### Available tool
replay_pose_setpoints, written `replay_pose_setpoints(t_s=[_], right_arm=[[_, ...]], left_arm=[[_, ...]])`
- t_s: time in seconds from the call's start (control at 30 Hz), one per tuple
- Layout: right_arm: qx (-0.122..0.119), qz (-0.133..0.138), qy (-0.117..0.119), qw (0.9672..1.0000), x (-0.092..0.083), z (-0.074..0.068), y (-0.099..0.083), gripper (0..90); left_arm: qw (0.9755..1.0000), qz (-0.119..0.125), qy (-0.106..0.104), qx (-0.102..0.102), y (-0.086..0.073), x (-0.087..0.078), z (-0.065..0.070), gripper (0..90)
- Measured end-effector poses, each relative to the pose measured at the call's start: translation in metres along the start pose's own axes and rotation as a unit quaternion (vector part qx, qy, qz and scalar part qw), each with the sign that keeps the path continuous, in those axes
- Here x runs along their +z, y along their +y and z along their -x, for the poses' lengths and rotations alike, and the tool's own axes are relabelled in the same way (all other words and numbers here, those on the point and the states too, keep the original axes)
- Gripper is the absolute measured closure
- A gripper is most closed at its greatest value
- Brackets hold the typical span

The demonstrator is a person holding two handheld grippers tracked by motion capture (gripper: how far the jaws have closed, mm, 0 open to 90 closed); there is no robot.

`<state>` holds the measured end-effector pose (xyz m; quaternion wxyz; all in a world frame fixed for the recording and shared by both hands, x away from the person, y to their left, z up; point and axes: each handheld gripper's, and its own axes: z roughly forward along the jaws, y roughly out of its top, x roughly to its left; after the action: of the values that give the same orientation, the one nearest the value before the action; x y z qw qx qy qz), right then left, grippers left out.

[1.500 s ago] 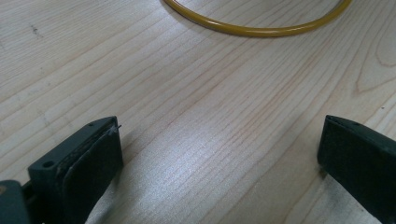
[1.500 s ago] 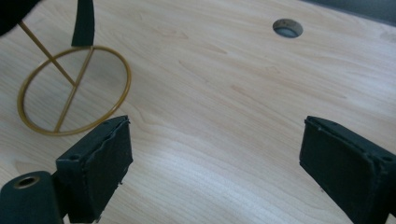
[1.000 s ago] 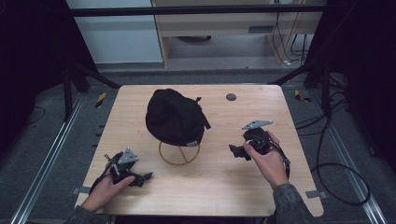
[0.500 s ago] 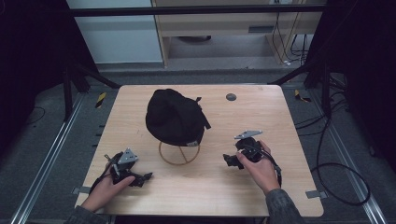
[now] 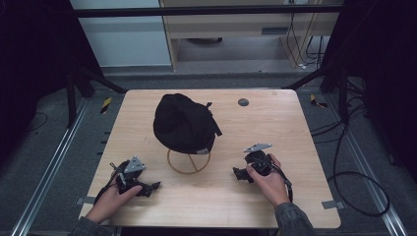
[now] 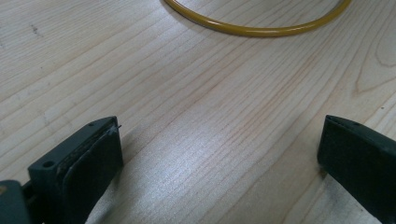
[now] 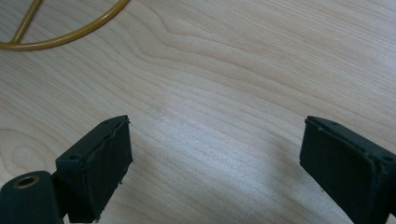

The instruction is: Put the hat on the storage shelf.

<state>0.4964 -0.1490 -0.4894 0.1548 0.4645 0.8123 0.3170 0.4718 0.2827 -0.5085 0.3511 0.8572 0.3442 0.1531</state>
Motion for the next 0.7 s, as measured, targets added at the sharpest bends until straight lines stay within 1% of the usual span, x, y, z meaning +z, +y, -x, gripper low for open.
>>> replay_pose_setpoints(t_s=[0.13,0.2,0.27,0.33,0.43,0.5,0.53,0.7], right_arm=[[0.007,0.012,-0.007,0.9999,0.003,0.003,-0.001,9.4],[0.006,0.015,-0.010,0.9998,0.004,0.004,-0.001,9.5],[0.006,0.020,-0.016,0.9996,0.008,0.004,-0.001,9.3],[0.008,0.023,-0.019,0.9995,0.010,0.003,-0.001,9.3],[0.009,0.029,-0.025,0.9992,0.018,0.001,-0.003,8.7],[0.008,0.048,-0.041,0.9980,0.022,-0.003,-0.006,7.6],[0.008,0.054,-0.043,0.9976,0.023,-0.003,-0.007,7.1],[0.009,0.053,-0.046,0.9975,0.023,-0.004,-0.007,6.9]], left_arm=[[1.0000,0.000,0.000,0.000,0.000,0.000,0.000,0.0],[1.0000,0.000,0.000,0.000,0.000,0.000,0.000,0.0],[1.0000,0.000,0.000,0.000,0.000,0.000,0.000,0.0],[1.0000,0.000,0.000,0.000,0.000,0.000,0.000,0.0],[1.0000,0.000,0.000,0.000,0.000,0.000,0.000,0.0],[1.0000,0.000,0.000,0.000,0.000,0.000,0.000,0.0],[1.0000,0.000,0.000,0.000,0.000,0.000,0.000,0.0],[1.0000,0.000,-0.001,0.000,0.000,0.000,0.000,0.0]])
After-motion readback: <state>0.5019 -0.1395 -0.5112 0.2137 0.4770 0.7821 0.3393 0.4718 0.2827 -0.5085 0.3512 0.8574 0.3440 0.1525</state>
